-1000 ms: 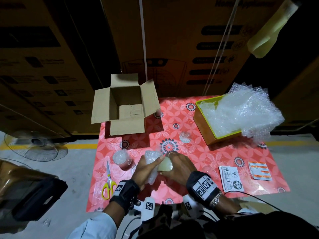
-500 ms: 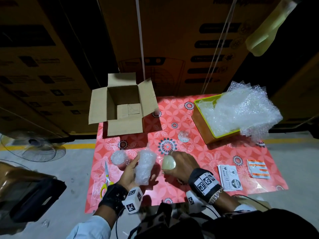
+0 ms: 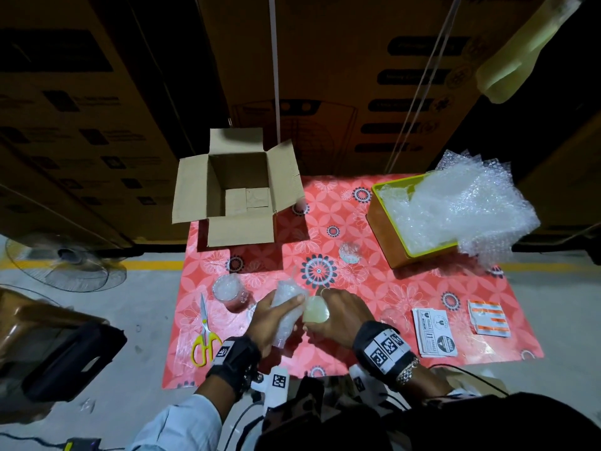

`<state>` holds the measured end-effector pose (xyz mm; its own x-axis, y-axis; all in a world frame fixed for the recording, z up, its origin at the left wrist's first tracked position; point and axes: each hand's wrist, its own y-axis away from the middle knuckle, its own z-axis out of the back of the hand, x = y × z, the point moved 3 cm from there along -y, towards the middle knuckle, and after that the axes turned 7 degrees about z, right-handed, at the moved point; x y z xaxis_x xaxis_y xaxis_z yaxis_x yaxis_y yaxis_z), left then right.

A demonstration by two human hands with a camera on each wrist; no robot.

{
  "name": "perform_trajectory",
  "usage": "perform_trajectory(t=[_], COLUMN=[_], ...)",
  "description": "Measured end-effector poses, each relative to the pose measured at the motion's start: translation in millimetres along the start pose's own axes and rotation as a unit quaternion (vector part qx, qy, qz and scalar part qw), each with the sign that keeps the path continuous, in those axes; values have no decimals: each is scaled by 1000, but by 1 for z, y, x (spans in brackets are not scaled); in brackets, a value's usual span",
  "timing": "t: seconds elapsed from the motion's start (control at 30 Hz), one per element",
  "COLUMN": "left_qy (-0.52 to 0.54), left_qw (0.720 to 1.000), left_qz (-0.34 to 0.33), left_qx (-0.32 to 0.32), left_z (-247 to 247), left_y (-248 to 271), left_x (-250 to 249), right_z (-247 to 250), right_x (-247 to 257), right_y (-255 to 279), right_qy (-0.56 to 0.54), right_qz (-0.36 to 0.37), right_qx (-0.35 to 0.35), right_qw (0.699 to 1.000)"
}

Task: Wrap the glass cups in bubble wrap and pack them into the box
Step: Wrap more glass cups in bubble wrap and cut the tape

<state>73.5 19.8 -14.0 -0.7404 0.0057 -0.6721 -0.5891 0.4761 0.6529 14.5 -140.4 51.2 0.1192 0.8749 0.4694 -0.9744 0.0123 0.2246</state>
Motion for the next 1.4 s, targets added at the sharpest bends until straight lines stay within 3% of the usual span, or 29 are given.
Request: perform_trajectory(t=[0.23,0.37,0.47,0.57,0.67,0.77,0.9,1.03,1.1,1.27,1.4], left_qy=[122,117,196,266,253,158,148,-30,-74,-79,-6], left_qw=[991,987,965,948,955,982,979,998,994,986,994], left_qz=[39,79,132,136,131,98,141,60,8,-33,-30], left_qx=[40,72,112,106,80,-35,-20,-9,-85,-141,-101], left_z=[5,0,2,14,23,36,30,12,10,8,3], left_y=[-2,3,7,5,9,7,12,13,15,19,26], left_x=[23,29,31,29,26,27,24,21,20,19,20], right_z=[-15,-27,-30,-24,-20,-19,-26,-28,-23,-18,-29], right_x=[-7,-7,-10,-17,-18,-16,-14,-12,-6,-3,-12], right_y=[-5,-5,-5,1,8,15,16,15,15,14,10], right_qy=[45,83,-3,-130,-185,-219,-215,-172,-164,-123,-10], right_qz=[-7,-21,-18,0,50,66,55,61,66,36,-6], right_qx=[6,31,36,58,35,8,5,12,10,12,77], right_qw=[999,996,999,990,981,974,975,983,984,992,997])
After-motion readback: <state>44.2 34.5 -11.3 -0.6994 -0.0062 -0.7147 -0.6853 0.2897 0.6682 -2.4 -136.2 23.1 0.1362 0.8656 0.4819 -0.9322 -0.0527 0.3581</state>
